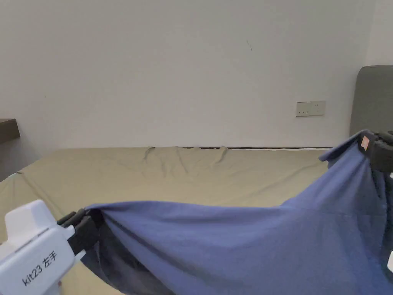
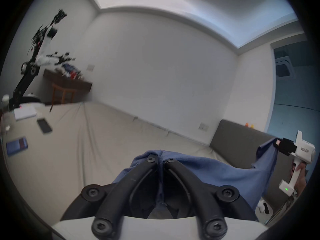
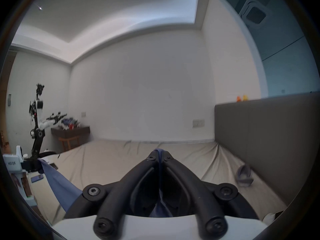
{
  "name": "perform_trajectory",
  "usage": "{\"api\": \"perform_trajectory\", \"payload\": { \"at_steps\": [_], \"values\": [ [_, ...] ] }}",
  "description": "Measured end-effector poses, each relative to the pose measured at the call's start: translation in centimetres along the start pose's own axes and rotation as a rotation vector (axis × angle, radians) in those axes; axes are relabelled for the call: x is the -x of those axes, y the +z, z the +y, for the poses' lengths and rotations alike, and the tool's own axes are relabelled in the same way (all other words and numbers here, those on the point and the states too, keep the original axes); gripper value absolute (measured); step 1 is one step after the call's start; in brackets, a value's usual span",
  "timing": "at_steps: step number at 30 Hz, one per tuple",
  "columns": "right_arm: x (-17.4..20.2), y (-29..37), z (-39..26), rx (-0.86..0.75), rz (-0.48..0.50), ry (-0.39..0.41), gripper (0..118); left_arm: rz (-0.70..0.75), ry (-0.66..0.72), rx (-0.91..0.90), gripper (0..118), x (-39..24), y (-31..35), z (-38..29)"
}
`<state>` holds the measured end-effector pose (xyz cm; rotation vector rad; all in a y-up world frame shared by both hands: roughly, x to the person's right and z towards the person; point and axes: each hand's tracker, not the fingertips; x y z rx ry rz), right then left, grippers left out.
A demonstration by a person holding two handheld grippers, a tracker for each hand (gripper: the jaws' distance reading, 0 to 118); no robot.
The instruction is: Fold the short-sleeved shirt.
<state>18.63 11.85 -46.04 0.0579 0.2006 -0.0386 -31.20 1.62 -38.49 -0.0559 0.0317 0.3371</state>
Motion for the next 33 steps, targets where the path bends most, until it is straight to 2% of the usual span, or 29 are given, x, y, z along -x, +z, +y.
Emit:
{"api": "perform_trajectory", "payload": {
  "at_steps": [1, 4, 9, 12, 15, 17, 20, 22, 24, 25, 26, 27, 28, 29, 32, 33],
  "values": [
    [0.0, 0.9, 1.6, -0.068, -0.012, 0.058, 1, 0.0, -0.03, -0.015, 0, -0.9, -0.3, 2.2],
    [-1.1, 2.5, 5.0, -0.147, -0.072, 0.095, 1, 0.005, -0.196, -0.113, 0, -4.5, -0.4, 7.8],
    [-1.4, 4.2, 9.5, -0.245, -0.153, 0.146, 1, 0.055, -0.37, -0.187, 0, -9.6, -1.0, 15.1],
    [-1.3, 4.2, 11.6, -0.293, -0.211, 0.18, 1, 0.164, -0.47, -0.193, 0, -11.9, -2.1, 17.6],
    [-1.2, 3.1, 12.9, -0.283, -0.199, 0.193, 1, 0.14, -0.496, -0.235, 0, -12.6, -2.8, 18.2],
    [-1.1, 1.6, 13.3, -0.289, -0.215, 0.251, 1, 0.137, -0.518, -0.22, 0, -12.6, -3.7, 18.2],
    [-1.5, -2.0, 13.6, -0.251, -0.211, 0.218, 1, 0.15, -0.525, -0.162, 0, -12.3, -6.2, 18.0],
    [-1.9, -4.8, 14.1, -0.242, -0.217, 0.181, 1, 0.149, -0.477, -0.14, 0, -11.4, -8.7, 18.0],
    [-2.8, -8.1, 14.7, -0.267, -0.242, 0.117, 1, 0.168, -0.489, -0.115, 0, -11.3, -11.6, 18.3],
    [-3.0, -9.7, 15.1, -0.28, -0.235, 0.147, 1, 0.21, -0.539, -0.099, 0, -11.6, -13.2, 18.5],
    [-3.4, -11.2, 15.6, -0.287, -0.255, 0.045, 1, 0.233, -0.569, -0.09, 0, -11.9, -14.6, 18.6],
    [-3.6, -12.9, 15.9, -0.289, -0.249, 0.088, 1, 0.241, -0.6, -0.112, 0, -12.2, -16.2, 18.7],
    [-3.8, -14.4, 16.5, -0.325, -0.265, 0.028, 1, 0.241, -0.614, -0.139, 0, -12.5, -17.7, 18.9],
    [-3.7, -15.8, 16.6, -0.332, -0.276, 0.105, 1, 0.237, -0.606, -0.161, 0, -12.7, -19.0, 18.9],
    [-3.6, -19.6, 17.2, -0.433, -0.314, 0.176, 1, 0.211, -0.534, -0.201, 0, -13.3, -23.5, 19.3],
    [-3.8, -20.7, 17.1, -0.413, -0.317, 0.145, 1, 0.189, -0.514, -0.2, 0, -13.3, -25.0, 19.4]
  ]
}}
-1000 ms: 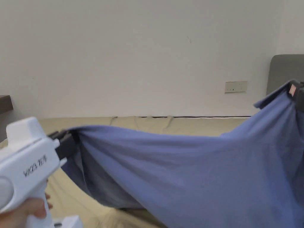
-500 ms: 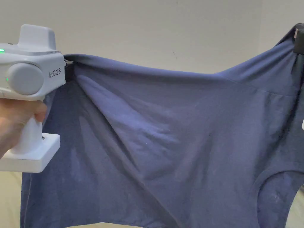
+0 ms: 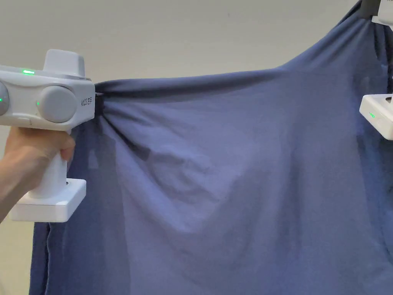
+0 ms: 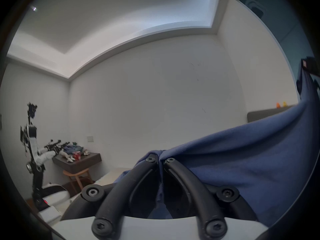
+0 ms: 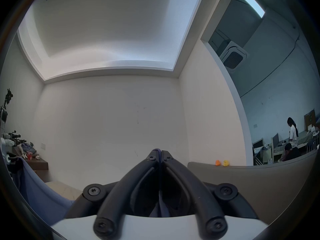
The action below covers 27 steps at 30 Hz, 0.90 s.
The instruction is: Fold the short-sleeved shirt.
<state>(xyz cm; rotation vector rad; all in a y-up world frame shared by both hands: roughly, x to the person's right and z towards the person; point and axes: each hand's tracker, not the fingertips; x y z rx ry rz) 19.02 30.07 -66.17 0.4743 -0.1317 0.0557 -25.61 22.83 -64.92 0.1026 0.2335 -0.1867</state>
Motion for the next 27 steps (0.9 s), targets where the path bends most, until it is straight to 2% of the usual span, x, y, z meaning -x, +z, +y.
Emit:
{"api": "perform_trajectory", "payload": {
  "at_steps": [3, 4, 5, 6, 7, 8, 9, 10, 11, 12, 13, 14, 15, 16, 17, 18, 20, 21, 22, 23, 24, 25, 26, 27],
  "values": [
    [0.4, -1.6, -1.6, -0.02, 0.016, -0.027, 1, 0.008, 0.082, -0.005, 0, -1.1, -2.9, -1.0],
    [0.3, -2.1, -2.2, -0.008, -0.003, -0.101, 1, -0.008, 0.099, -0.009, 0, -1.1, -3.6, -1.5],
    [0.7, -2.3, -3.2, -0.001, 0.036, 0.008, 1, -0.01, 0.1, 0.001, 0, -1.3, -4.0, -2.0],
    [0.6, -2.4, -3.8, 0.033, 0.013, -0.087, 1, -0.008, 0.099, 0.02, 0, -1.5, -4.3, -2.5],
    [0.9, -2.2, -4.8, 0.052, 0.057, 0.013, 1, -0.023, 0.084, 0.028, 0, -1.6, -4.4, -3.3],
    [0.6, -2.0, -5.2, 0.029, 0.027, -0.053, 1, -0.021, 0.063, 0.034, 0, -1.7, -4.4, -4.0],
    [0.6, -1.7, -6.1, 0.078, 0.047, 0.006, 1, -0.022, 0.027, 0.057, 0, -1.7, -4.1, -4.5],
    [0.4, -0.9, -6.5, 0.088, 0.044, -0.078, 1, -0.039, 0.024, 0.061, 0, -1.5, -3.6, -5.2],
    [0.4, -0.1, -7.2, 0.132, 0.053, -0.055, 1, -0.056, 0.026, 0.067, 0, -1.2, -3.0, -5.9],
    [0.1, 0.9, -7.8, 0.104, 0.054, -0.048, 1, -0.058, 0.042, 0.086, 0, -1.0, -2.2, -6.6],
    [-0.2, 1.9, -8.4, 0.165, 0.044, -0.139, 1, -0.081, 0.057, 0.106, 0, -0.8, -1.1, -7.2],
    [-0.2, 3.2, -8.9, 0.198, 0.07, -0.071, 1, -0.097, 0.061, 0.111, 0, -0.5, -0.1, -7.9],
    [-0.6, 4.9, -9.5, 0.19, 0.082, -0.113, 1, -0.112, 0.052, 0.129, 0, -0.3, 1.2, -8.6],
    [-1.0, 6.8, -10.0, 0.273, 0.081, -0.148, 1, -0.119, 0.044, 0.125, 0, -0.2, 2.7, -9.6],
    [-1.2, 8.6, -10.3, 0.248, 0.088, -0.152, 1, -0.124, 0.035, 0.137, 0, -0.3, 4.2, -10.0],
    [-1.3, 10.7, -10.6, 0.256, 0.1, -0.125, 1, -0.129, 0.037, 0.147, 0, -0.1, 5.8, -10.8],
    [-1.1, 15.2, -11.2, 0.301, 0.085, -0.133, 1, -0.16, 0.062, 0.167, 0, 0.2, 8.8, -12.5],
    [-0.8, 17.8, -11.2, 0.244, 0.145, -0.076, 1, -0.129, 0.102, 0.207, 0, 0.2, 10.8, -13.4],
    [-1.1, 20.1, -11.1, 0.263, 0.129, -0.117, 1, -0.157, 0.094, 0.191, 0, 0.6, 12.6, -14.3],
    [-1.2, 22.2, -10.9, 0.28, 0.165, -0.1, 1, -0.166, 0.083, 0.194, 0, 0.8, 14.5, -15.1],
    [-1.4, 24.5, -11.0, 0.323, 0.148, -0.19, 1, -0.149, 0.068, 0.201, 0, 0.8, 16.4, -15.9],
    [-1.5, 27.0, -11.1, 0.299, 0.167, -0.152, 1, -0.142, 0.064, 0.2, 0, 1.0, 18.4, -16.8],
    [-2.3, 28.8, -11.5, 0.343, 0.127, -0.247, 1, -0.126, 0.097, 0.216, 0, 1.4, 20.6, -17.7],
    [-2.3, 30.8, -11.8, 0.404, 0.143, -0.232, 1, -0.142, 0.136, 0.229, 0, 1.8, 22.2, -18.7]
  ]
}}
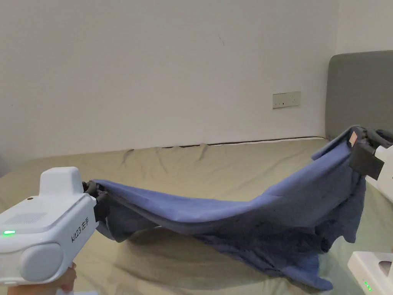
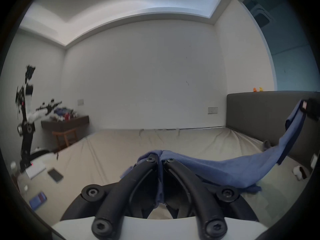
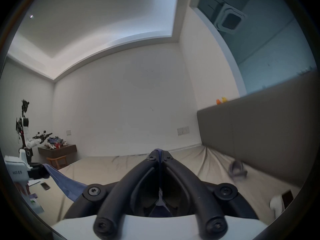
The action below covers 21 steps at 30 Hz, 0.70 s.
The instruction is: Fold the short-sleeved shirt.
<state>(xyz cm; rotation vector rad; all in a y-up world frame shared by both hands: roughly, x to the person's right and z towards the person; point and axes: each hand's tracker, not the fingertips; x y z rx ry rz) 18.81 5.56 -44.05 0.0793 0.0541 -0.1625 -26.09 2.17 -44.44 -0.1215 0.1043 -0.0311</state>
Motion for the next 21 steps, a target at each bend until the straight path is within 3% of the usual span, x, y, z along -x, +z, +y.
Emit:
{"api": "perform_trajectory", "payload": {
  "at_steps": [1, 2, 6, 7, 11, 12, 16, 19, 21],
  "values": [
    [0.0, 2.0, -0.7, -0.082, 0.03, 0.05, 1, -0.022, 0.015, 0.038, 0, 0.1, 1.7, -1.2],
    [-0.2, 3.6, -1.5, -0.011, -0.006, -0.065, 1, -0.022, 0.019, 0.062, 0, 0.2, 3.1, -2.2],
    [-0.6, 10.7, -5.2, -0.02, -0.017, -0.003, 1, 0.029, 0.011, 0.055, 0, 0.3, 8.9, -6.5],
    [-0.8, 12.1, -6.3, 0.121, -0.04, -0.084, 1, 0.018, 0.02, 0.075, 0, 0.6, 10.2, -7.6],
    [-1.6, 16.6, -9.7, 0.122, -0.03, 0.025, 1, 0.037, 0.046, 0.135, 0, 1.2, 13.5, -11.6],
    [-1.9, 17.0, -10.8, 0.23, -0.061, -0.05, 1, 0.039, 0.051, 0.146, 0, 1.4, 13.9, -12.9],
    [-2.8, 18.4, -14.1, 0.317, -0.061, 0.074, 1, 0.057, 0.091, 0.271, 0, 1.9, 15.4, -16.9],
    [-3.6, 19.1, -16.0, 0.383, -0.067, 0.003, 1, 0.085, 0.044, 0.329, 0, 2.1, 16.0, -19.2],
    [-3.6, 19.4, -17.2, 0.44, -0.092, 0.048, 1, 0.081, 0.057, 0.371, 0, 2.3, 16.3, -20.1]
  ]
}}
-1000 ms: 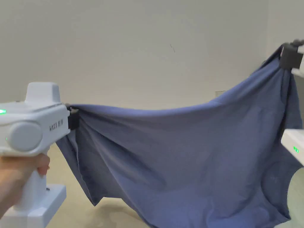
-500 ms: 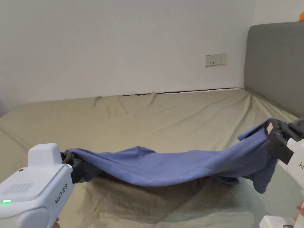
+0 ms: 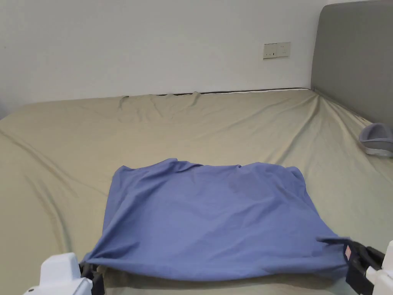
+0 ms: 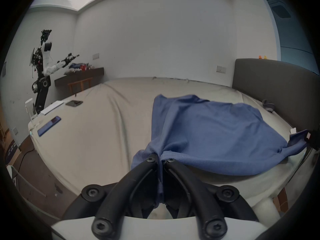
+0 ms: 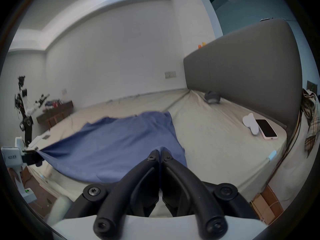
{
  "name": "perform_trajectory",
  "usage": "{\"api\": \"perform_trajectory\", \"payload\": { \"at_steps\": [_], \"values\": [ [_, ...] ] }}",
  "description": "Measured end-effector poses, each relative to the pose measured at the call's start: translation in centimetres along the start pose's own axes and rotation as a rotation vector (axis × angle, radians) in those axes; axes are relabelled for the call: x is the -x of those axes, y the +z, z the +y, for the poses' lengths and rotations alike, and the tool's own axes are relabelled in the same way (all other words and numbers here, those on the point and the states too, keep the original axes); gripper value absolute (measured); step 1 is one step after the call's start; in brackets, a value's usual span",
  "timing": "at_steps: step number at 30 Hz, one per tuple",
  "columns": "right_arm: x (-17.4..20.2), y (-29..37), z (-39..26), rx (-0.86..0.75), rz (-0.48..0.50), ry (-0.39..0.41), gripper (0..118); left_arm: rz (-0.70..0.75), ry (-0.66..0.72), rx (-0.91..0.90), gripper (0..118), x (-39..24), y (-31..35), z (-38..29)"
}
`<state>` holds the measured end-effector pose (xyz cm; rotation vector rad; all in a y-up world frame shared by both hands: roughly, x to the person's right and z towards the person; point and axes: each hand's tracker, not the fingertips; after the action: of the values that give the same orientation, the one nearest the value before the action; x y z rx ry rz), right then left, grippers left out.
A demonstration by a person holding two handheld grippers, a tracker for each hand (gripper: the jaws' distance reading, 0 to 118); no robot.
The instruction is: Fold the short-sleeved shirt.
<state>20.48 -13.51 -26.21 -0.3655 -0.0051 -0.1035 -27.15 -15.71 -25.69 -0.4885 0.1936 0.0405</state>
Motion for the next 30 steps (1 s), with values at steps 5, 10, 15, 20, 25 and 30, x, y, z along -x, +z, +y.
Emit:
{"api": "perform_trajectory", "payload": {
  "at_steps": [5, 10, 15, 20, 25, 30],
  "values": [
    [-0.1, -0.2, -1.9, 0.048, -0.004, 0.02, 12, -0.012, -0.006, 0.052, 2, 0.3, 0.0, -1.2],
    [0.8, -0.9, -1.2, 0.084, -0.032, 0.007, 116, -0.018, 0.09, 0.111, 115, 0.4, 0.4, -0.9],
    [3.1, -0.5, 2.3, -0.024, 0.019, 0.076, 111, -0.001, -0.007, -0.006, 110, -0.7, 3.0, 1.5],
    [5.2, 1.2, 5.3, -0.125, 0.156, 0.086, 0, -0.021, 0.042, -0.106, 0, 0.0, 6.0, 3.1],
    [6.6, 2.4, 6.1, -0.175, 0.189, 0.067, 0, -0.03, 0.032, -0.116, 0, 1.0, 8.2, 2.9],
    [6.9, 2.3, 5.1, -0.113, 0.207, 0.015, 0, -0.003, -0.054, -0.065, 56, 0.1, 6.8, 0.5]
  ]
}}
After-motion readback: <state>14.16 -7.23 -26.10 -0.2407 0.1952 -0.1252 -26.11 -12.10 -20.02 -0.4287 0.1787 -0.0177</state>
